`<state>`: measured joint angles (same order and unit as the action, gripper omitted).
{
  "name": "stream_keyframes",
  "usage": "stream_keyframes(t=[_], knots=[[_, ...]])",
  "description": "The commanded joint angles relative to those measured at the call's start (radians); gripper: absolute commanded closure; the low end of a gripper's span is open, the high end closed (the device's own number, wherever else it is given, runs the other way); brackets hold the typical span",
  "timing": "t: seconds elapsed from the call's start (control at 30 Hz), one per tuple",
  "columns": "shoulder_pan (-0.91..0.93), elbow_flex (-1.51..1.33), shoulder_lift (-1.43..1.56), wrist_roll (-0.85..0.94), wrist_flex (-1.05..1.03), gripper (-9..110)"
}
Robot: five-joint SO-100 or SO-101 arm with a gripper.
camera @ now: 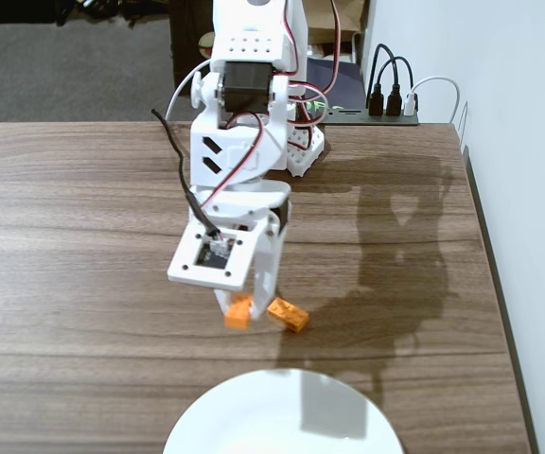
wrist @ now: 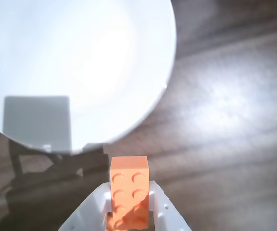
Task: Grasp a lego block and put it on the plate.
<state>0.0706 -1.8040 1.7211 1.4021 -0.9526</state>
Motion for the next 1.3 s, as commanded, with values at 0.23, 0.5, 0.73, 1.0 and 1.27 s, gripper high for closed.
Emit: stream_keyframes(t=[0.23,0.5,0.73,1.0,1.27], knots=[[-0.064,0.307,-0.236,-0.075,-0.034,99],[-0.074,0.457,-0.411,-0.158,-0.044,99],[-0.084,0.58,-0.517,-0.253,-0.072,99],[-0.104,0.612,-0.548,-0.255,-0.086,99],[-0.11,0.612,-0.563,-0.137,-0.112,99]])
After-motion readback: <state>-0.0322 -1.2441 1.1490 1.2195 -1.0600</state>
